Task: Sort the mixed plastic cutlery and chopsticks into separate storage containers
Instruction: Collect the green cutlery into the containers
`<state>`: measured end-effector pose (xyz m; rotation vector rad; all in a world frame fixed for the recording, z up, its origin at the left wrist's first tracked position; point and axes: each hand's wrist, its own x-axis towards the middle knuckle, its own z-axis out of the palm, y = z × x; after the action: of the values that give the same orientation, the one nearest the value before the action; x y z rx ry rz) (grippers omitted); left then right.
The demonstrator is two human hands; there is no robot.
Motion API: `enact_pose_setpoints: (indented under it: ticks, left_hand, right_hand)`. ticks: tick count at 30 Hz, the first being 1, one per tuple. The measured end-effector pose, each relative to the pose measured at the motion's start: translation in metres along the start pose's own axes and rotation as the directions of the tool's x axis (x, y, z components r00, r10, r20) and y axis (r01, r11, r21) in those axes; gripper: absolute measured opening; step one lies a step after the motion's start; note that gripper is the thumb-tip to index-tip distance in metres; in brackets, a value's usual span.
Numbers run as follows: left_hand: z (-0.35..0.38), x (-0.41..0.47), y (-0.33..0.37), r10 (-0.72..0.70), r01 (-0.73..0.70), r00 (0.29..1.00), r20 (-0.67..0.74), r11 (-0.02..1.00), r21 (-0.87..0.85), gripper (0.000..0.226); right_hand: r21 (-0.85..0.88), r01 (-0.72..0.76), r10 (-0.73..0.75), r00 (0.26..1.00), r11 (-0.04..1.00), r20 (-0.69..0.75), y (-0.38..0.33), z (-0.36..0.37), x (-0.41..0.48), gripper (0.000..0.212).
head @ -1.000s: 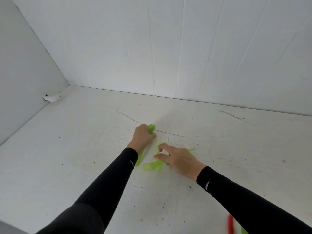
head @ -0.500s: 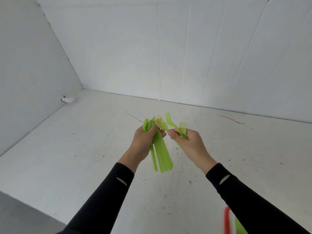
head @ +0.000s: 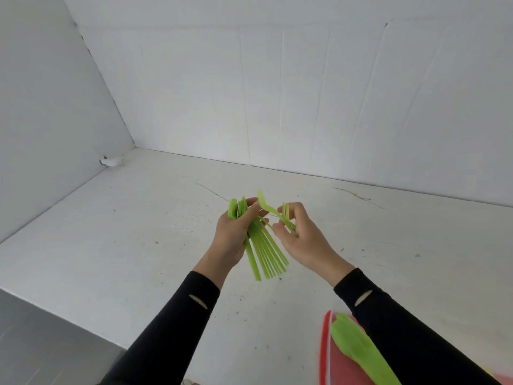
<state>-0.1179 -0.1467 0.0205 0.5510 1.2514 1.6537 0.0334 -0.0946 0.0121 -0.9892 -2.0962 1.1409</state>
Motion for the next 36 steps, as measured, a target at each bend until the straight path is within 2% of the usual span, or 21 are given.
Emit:
enact_pose_setpoints:
  ticks: [2, 6, 8, 11, 14, 17, 20, 22, 25, 27, 29, 32, 36]
  left_hand:
    - [0.018, -0.01, -0.006, -0.001, 0.001, 1.0, 0.03, 1.0, -0.005, 0.032]
    - [0.065, -0.03, -0.022, -0.015, 0.018, 0.994, 0.111, 0.999, -0.027, 0.045]
    - [0.092, -0.04, -0.03, -0.026, 0.033, 0.99, 0.141, 0.998, -0.046, 0.039]
    - [0.129, -0.054, -0.043, -0.027, 0.034, 0.987, 0.161, 0.999, -0.041, 0.029]
    - [0.159, -0.065, -0.06, 0.014, -0.006, 0.992, 0.129, 0.998, -0.06, 0.028]
    - [0.182, -0.08, -0.077, 0.031, -0.036, 0.991, 0.129, 0.998, 0.043, 0.022]
    - [0.204, -0.096, -0.095, 0.017, -0.039, 0.989, 0.148, 0.988, 0.147, 0.019]
    - [0.215, -0.106, -0.101, 0.009, -0.029, 0.992, 0.129, 0.987, 0.158, 0.025]
    - [0.23, -0.123, -0.11, -0.002, -0.015, 0.991, 0.133, 0.991, 0.13, 0.041]
    - [0.236, -0.132, -0.116, 0.017, -0.034, 0.989, 0.144, 0.992, 0.119, 0.043]
    - [0.241, -0.14, -0.122, 0.057, -0.071, 0.992, 0.117, 0.99, 0.124, 0.036]
    - [0.25, -0.154, -0.127, 0.068, -0.066, 0.997, -0.032, 0.996, 0.06, 0.027]
    - [0.257, -0.167, -0.128, 0.011, -0.043, 0.984, -0.179, 0.983, -0.178, 0.028]
  right_hand:
    - [0.067, -0.04, 0.04, 0.999, 0.997, 0.013, 0.01, -0.019, -0.011, 0.012]
    - [-0.028, 0.05, -0.053, 0.991, 0.998, -0.119, 0.027, -0.059, -0.039, 0.007]
    - [-0.081, 0.083, -0.094, 0.984, 0.993, -0.151, 0.035, -0.08, -0.053, 0.01]
    - [-0.038, 0.081, -0.085, 0.988, 0.996, -0.127, 0.05, -0.109, -0.075, 0.019]
    - [-0.019, 0.099, -0.101, 0.983, 0.995, -0.154, 0.068, -0.139, -0.094, 0.018]
    - [0.018, 0.103, -0.093, 0.946, 0.994, -0.309, 0.082, -0.163, -0.11, 0.021]
    - [-0.051, 0.179, -0.185, 0.903, 0.982, -0.388, 0.09, -0.179, -0.125, 0.024]
    - [-0.067, 0.215, -0.225, 0.911, 0.974, -0.347, 0.093, -0.184, -0.136, 0.026]
    - [-0.07, 0.208, -0.218, 0.955, 0.976, -0.2, 0.099, -0.19, -0.157, 0.033]
    - [-0.097, 0.192, -0.204, 0.968, 0.977, -0.144, 0.101, -0.195, -0.167, 0.034]
    - [-0.027, 0.176, -0.177, 0.979, 0.984, -0.102, 0.099, -0.201, -0.175, 0.034]
    - [0.077, 0.171, -0.168, 0.985, 0.982, -0.046, 0.098, -0.203, -0.189, 0.043]
    - [0.067, 0.191, -0.195, 0.979, 0.979, 0.052, 0.099, -0.2, -0.202, 0.066]
